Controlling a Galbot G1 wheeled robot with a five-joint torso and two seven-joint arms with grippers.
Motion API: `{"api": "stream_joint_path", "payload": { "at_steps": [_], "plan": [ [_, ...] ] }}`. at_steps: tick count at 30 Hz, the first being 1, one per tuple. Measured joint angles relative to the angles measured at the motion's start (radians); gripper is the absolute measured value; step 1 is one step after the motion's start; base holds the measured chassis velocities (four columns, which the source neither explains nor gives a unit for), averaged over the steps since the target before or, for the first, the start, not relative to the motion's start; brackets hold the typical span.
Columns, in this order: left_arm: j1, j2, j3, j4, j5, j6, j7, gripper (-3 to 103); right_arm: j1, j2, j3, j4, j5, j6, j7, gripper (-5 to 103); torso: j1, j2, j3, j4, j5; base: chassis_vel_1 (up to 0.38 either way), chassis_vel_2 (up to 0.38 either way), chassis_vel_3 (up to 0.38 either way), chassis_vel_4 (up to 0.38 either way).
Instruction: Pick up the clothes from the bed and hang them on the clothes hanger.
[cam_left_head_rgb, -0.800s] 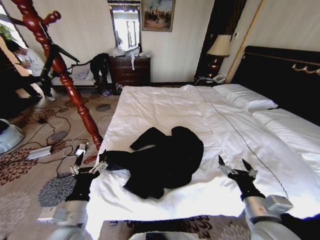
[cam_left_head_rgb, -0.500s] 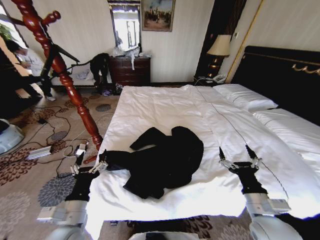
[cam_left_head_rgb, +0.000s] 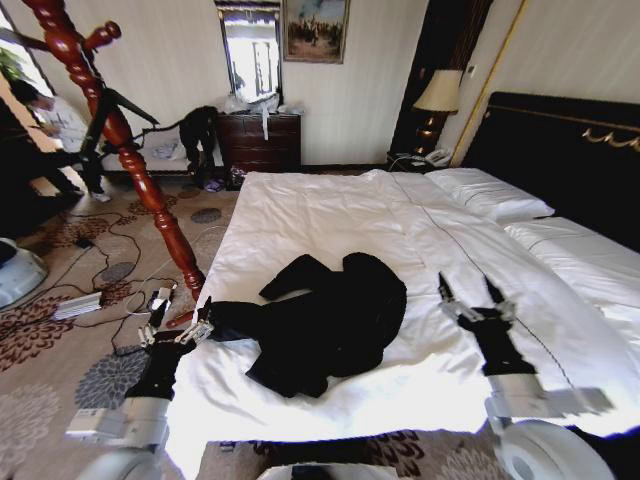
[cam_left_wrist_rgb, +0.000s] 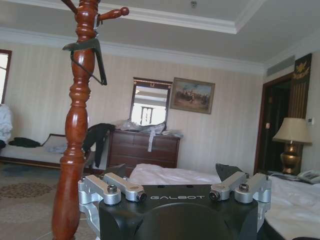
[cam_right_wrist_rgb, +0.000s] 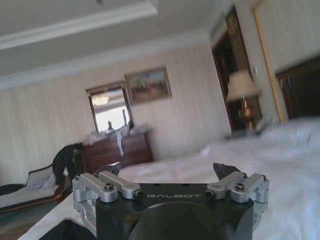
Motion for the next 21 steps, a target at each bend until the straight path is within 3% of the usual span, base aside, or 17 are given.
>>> {"api": "stream_joint_path", "payload": {
  "at_steps": [5,10,12,13,17,21],
  "plan": [
    [0.007,-0.019,0.004,0.07,0.09,-0.03,-0.032,100,0.145,-0.086,-0.11,-0.097,0.206,-0.022,0.082,100,0.0,0.0,0.0,0.0002,-0.0004,0.0,0.0,0.0,0.0],
    [0.013,-0.033,0.009,0.107,0.112,-0.046,-0.043,100,0.295,-0.12,-0.183,-0.191,0.302,-0.027,0.161,100,0.0,0.0,0.0,0.0003,-0.0003,0.0,0.0,0.0,0.0],
    [0.014,-0.048,0.014,0.119,0.12,-0.054,-0.049,100,0.43,-0.122,-0.251,-0.254,0.432,-0.063,0.294,100,0.0,0.0,0.0,-0.0001,-0.0005,0.0,0.0,0.0,0.0],
    [0.014,-0.048,0.014,0.119,0.12,-0.054,-0.049,100,0.43,-0.122,-0.251,-0.254,0.432,-0.063,0.294,100,0.0,0.0,0.0,-0.0001,-0.0005,0.0,0.0,0.0,0.0],
    [0.013,-0.064,0.022,0.118,0.128,-0.055,-0.053,100,0.615,-0.109,-0.338,-0.387,0.516,-0.16,0.449,100,0.0,0.0,0.0,0.0002,-0.0005,0.0,0.0,0.0,0.0],
    [0.014,-0.069,0.022,0.111,0.131,-0.054,-0.057,100,0.719,-0.094,-0.391,-0.482,0.559,-0.193,0.489,100,0.0,0.0,0.0,0.0002,-0.0005,0.0,0.0,0.0,0.0]
  ]
}}
